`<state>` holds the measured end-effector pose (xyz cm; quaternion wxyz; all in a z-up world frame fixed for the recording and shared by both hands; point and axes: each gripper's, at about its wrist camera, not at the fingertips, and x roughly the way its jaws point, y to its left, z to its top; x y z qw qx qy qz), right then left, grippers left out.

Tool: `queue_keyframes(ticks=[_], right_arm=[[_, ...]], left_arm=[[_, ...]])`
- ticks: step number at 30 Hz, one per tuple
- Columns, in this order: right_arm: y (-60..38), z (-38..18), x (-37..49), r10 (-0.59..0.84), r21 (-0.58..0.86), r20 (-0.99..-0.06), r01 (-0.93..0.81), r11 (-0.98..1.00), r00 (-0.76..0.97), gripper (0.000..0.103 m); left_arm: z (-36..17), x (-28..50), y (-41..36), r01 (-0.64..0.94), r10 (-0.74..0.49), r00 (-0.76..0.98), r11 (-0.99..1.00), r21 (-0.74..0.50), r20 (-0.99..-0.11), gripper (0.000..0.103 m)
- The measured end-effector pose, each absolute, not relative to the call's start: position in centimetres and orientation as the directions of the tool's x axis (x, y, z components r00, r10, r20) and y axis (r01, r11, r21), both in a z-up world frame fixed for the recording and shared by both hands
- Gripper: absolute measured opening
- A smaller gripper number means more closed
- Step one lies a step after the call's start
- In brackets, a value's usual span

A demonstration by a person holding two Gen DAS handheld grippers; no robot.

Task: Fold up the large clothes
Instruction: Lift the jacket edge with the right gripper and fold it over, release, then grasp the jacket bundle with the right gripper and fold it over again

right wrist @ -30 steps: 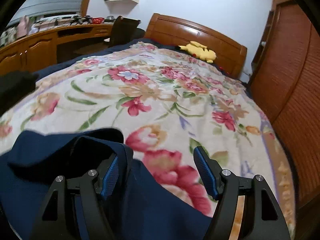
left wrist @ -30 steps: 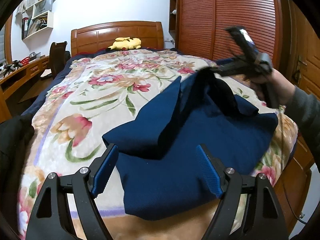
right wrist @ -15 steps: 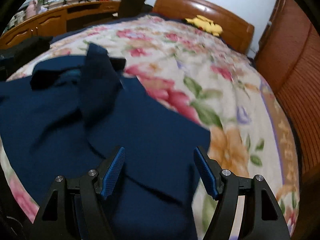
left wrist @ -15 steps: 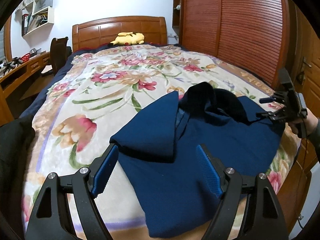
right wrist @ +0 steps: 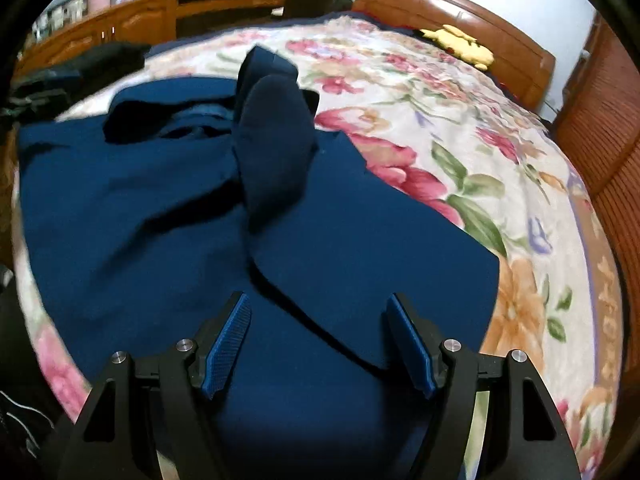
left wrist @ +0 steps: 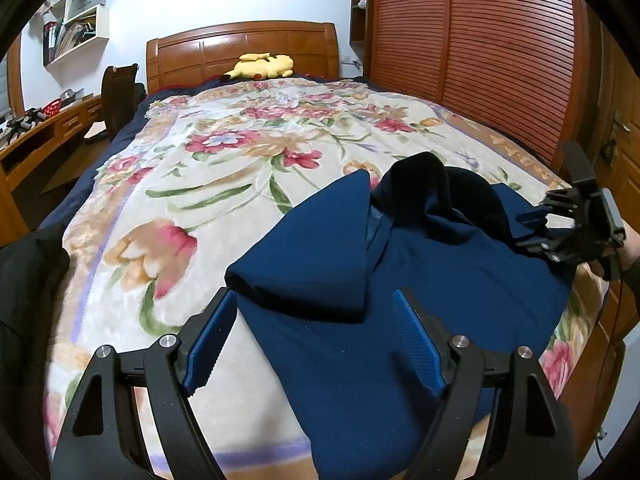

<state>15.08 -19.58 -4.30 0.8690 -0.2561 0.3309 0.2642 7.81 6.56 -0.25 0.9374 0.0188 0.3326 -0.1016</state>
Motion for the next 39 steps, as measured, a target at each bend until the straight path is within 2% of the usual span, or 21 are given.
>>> queue_keyframes(ticks=[1, 2, 3, 4, 8, 11, 12, 13, 14, 15, 16, 17, 20, 23, 30, 39], right_arm=[[-19.2, -4.5, 15.7, 0.276, -0.280, -0.721, -0.632, 0.722, 0.635, 0.054], [-18.8, -4.5, 16.4, 0.255, -0.296, -0.729, -0.629, 0.719, 0.635, 0.036], [-18.4, -4.5, 17.0, 0.233, -0.316, -0.733, -0.623, 0.715, 0.639, 0.023], [-18.1, -4.2, 17.5, 0.209, -0.342, -0.732, -0.615, 0.711, 0.649, 0.004], [-16.2, -2.3, 20.4, 0.139, -0.441, -0.673, -0.546, 0.712, 0.726, 0.004], [-15.4, 0.6, 23.4, 0.072, -0.490, -0.553, -0.394, 0.777, 0.830, 0.004], [-15.5, 1.7, 24.3, 0.044, -0.478, -0.512, -0.327, 0.815, 0.858, 0.004], [-15.7, 2.8, 25.2, 0.026, -0.451, -0.484, -0.275, 0.849, 0.875, 0.009], [-15.7, 3.6, 25.9, 0.022, -0.421, -0.471, -0.246, 0.873, 0.882, 0.026], [-15.8, 4.2, 26.2, 0.022, -0.393, -0.458, -0.224, 0.892, 0.889, 0.038], [-15.8, 4.6, 26.2, 0.036, -0.364, -0.449, -0.220, 0.905, 0.893, 0.059], [-15.8, 4.9, 26.1, 0.065, -0.334, -0.440, -0.230, 0.914, 0.896, 0.068], [-15.4, 4.2, 24.8, 0.116, -0.315, -0.423, -0.266, 0.911, 0.899, 0.068], [-15.5, 2.3, 23.4, 0.227, -0.282, -0.483, -0.396, 0.874, 0.845, 0.068], [-11.7, -0.8, 20.5, 0.397, -0.271, -0.558, -0.612, 0.743, 0.729, 0.068], [-4.5, -3.8, 20.6, 0.466, -0.292, -0.702, -0.814, 0.502, 0.539, 0.068]], left_arm=[[-0.2, 7.8, 6.6, 0.203, -0.179, 0.758, 0.979, -0.034, -0.627, 0.081], [-0.3, 7.8, 6.6, 0.202, -0.180, 0.758, 0.979, -0.037, -0.627, 0.081], [-0.3, 7.8, 6.5, 0.202, -0.181, 0.758, 0.979, -0.039, -0.626, 0.081], [-0.4, 7.8, 6.4, 0.202, -0.183, 0.759, 0.979, -0.041, -0.625, 0.081], [-0.3, 7.6, 6.5, 0.203, -0.188, 0.764, 0.978, -0.047, -0.617, 0.081], [-0.1, 7.5, 6.6, 0.200, -0.186, 0.769, 0.979, -0.045, -0.612, 0.081], [0.0, 7.4, 6.7, 0.200, -0.186, 0.770, 0.979, -0.046, -0.610, 0.081], [0.0, 7.3, 6.8, 0.200, -0.187, 0.772, 0.979, -0.047, -0.608, 0.081], [0.1, 7.2, 6.9, 0.200, -0.188, 0.774, 0.979, -0.048, -0.605, 0.081], [0.2, 7.1, 7.0, 0.200, -0.189, 0.775, 0.979, -0.049, -0.603, 0.081], [0.2, 7.0, 7.1, 0.201, -0.191, 0.778, 0.978, -0.051, -0.599, 0.081], [0.3, 6.9, 7.2, 0.202, -0.192, 0.780, 0.978, -0.051, -0.596, 0.081], [0.4, 6.7, 7.3, 0.200, -0.190, 0.786, 0.979, -0.049, -0.588, 0.081], [0.4, 6.7, 7.5, 0.201, -0.191, 0.787, 0.978, -0.049, -0.587, 0.081], [0.2, 5.6, 8.7, 0.183, -0.169, 0.794, 0.982, -0.037, -0.584, 0.081], [-1.1, 4.2, 12.1, 0.136, -0.137, 0.790, 0.990, -0.048, -0.597, 0.081]])
